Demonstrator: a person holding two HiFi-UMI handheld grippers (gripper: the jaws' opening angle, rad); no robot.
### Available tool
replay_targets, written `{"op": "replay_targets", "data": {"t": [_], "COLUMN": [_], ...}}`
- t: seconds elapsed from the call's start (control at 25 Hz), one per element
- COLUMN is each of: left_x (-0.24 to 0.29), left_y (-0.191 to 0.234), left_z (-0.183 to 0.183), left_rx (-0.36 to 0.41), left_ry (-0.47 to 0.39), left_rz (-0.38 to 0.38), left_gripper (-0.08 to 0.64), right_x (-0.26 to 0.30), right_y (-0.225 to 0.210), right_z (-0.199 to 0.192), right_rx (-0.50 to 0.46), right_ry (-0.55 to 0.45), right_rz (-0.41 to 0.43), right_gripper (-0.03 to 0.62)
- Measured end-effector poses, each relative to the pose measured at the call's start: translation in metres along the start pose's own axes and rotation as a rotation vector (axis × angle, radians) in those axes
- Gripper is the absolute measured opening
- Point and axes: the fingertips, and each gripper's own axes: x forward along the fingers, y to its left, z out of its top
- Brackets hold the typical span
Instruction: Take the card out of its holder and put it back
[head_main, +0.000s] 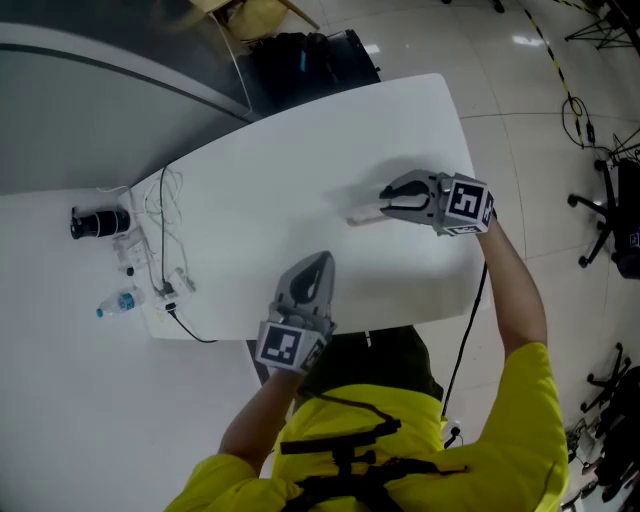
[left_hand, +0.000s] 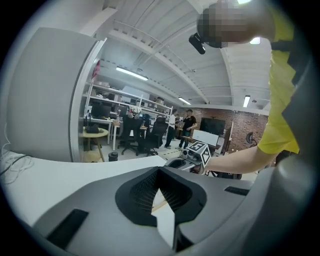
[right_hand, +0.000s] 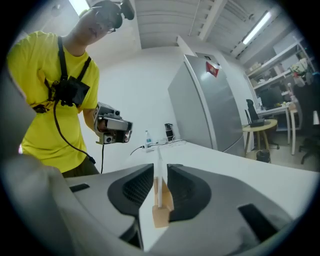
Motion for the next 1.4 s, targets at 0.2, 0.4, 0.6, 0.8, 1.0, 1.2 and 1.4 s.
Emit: {"op": "replay_targets", "data": {"t": [0.2, 0.4, 0.6, 0.8, 1.0, 1.2, 1.4], "left_x": [0.010, 0.008, 0.003, 0.001, -0.007, -0.030, -0.038], "left_y": [-0.005, 0.001, 0.009, 0.007, 0.003, 0.000, -0.007], "left_z": [-0.005, -0.008, -0.009, -0.001, 0.027, 0.059, 0.078], "left_rx": [-0.004, -0.006, 0.000, 0.002, 0.008, 0.013, 0.039], "left_ry": [0.020, 0.033, 0.036, 0.010, -0.039, -0.083, -0.124], "left_rz": [-0.027, -0.033, -0.017, -0.025, -0.035, -0.037, -0.050], "left_gripper": [-0.002, -0.002, -0.002, -0.002, -0.002, -0.002, -0.002], "right_x": [0.008, 0.014, 0.014, 0.005, -0.012, -0.033, -0.054], "right_y": [0.000, 0.007, 0.008, 0.003, 0.003, 0.023, 0.039], "right_z": [-0.003, -0.002, 0.000, 0.024, 0.077, 0.156, 0.233], "right_rx": [0.007, -0.030, -0.039, -0.041, -0.101, -0.137, -0.198], "right_ry": [-0.033, -0.024, -0.037, -0.071, -0.058, -0.075, -0.104], "right_rz": [0.073, 0.091, 0.083, 0.059, 0.029, 0.005, -0.015], "right_gripper": [0.061, 0.023, 0.023, 0.023, 0.023, 0.021, 0.021]}}
